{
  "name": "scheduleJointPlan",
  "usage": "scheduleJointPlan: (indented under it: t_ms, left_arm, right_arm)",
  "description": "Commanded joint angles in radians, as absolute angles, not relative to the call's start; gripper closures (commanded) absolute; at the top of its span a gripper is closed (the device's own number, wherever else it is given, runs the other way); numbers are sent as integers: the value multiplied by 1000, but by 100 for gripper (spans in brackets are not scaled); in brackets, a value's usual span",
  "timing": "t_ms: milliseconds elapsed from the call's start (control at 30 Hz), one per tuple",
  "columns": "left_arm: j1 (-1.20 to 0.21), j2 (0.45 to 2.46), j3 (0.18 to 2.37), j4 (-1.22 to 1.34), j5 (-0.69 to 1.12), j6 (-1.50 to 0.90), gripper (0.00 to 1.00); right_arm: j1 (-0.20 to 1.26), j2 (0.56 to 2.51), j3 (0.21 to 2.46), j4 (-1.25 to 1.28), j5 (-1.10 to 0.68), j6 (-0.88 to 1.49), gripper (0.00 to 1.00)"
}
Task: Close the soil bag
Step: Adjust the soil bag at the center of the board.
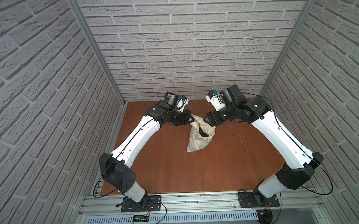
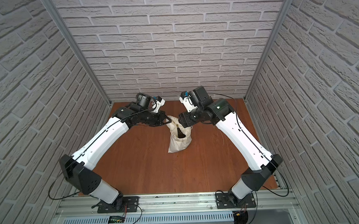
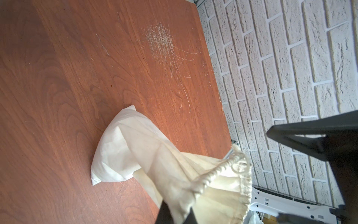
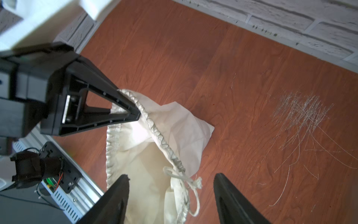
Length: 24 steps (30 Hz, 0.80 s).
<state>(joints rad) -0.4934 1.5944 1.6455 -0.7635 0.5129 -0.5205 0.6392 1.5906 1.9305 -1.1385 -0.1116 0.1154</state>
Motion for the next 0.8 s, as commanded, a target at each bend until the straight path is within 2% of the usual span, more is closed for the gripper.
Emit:
scheduleJointPlan:
  t_ms: [0,333,533,600,633,700,733,767]
  left_arm:
    - [-496,1616,1684,-778,501,-499,100]
    - [-510,1618,1678,-781,494,-498,100]
    - [-517,1615,1676,-787,497,-500,100]
    - [-517,1616,1678,-792,497,-499,100]
    - [-517,1616,1679,-797,498,-496,100]
    - [-517,1615,1683,-808,495,-491,100]
    - [-517,1615,1685,-814,491,-488,98]
    - [-517,1613,1688,-818,489,-485,93]
  right_arm:
    - [635,1596,1962,-1255,-141,35,27]
    - [651,1636,1920,-1226,-46,38,28]
    - [655,1665,1897,-1183,-24,43,36]
    - [654,1666,1898,-1170,-9,48,45]
    - [653,1663,1899,-1160,-9,50,54]
    - [649,1655,1900,-1147,-10,53,83]
    - [649,1653,1901,-1145,-13,53,93]
    - [648,1652,1901,-1144,-15,52,96]
